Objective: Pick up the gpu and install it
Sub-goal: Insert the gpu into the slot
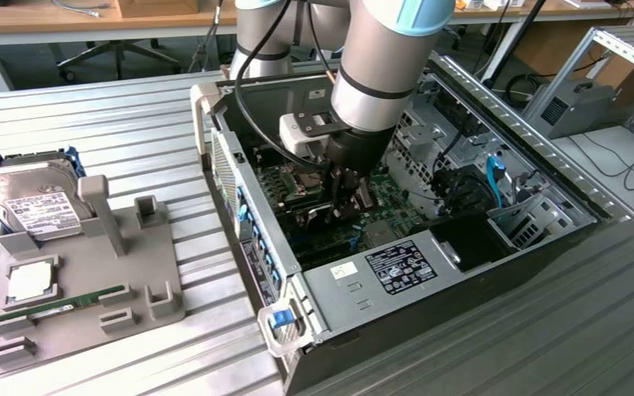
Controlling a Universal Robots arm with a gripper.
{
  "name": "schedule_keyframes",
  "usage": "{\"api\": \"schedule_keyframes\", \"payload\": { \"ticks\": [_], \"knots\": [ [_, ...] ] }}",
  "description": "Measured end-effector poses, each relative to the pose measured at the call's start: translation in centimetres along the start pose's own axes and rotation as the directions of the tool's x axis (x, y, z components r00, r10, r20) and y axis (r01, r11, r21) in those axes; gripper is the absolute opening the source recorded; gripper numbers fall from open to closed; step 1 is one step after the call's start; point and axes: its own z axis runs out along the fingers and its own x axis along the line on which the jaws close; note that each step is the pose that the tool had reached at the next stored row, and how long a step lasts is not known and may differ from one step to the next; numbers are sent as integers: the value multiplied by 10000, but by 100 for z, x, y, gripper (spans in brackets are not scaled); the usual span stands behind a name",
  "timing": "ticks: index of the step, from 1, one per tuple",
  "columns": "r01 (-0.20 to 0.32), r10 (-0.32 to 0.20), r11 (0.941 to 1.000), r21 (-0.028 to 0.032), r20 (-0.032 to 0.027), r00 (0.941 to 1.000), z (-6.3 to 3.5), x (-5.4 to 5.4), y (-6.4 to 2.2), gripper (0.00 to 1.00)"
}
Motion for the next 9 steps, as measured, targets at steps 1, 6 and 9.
{"api": "schedule_keyframes", "payload": {
  "ticks": [1, 6, 9],
  "knots": [
    [0, 0, 10000, 0, 0, 10000, 0, 0, 0, 38],
    [0, 0, 10000, 0, 0, 10000, 0, -1, 0, 38],
    [0, 0, 10000, 0, 0, 10000, 0, -11, 0, 38]
  ]
}}
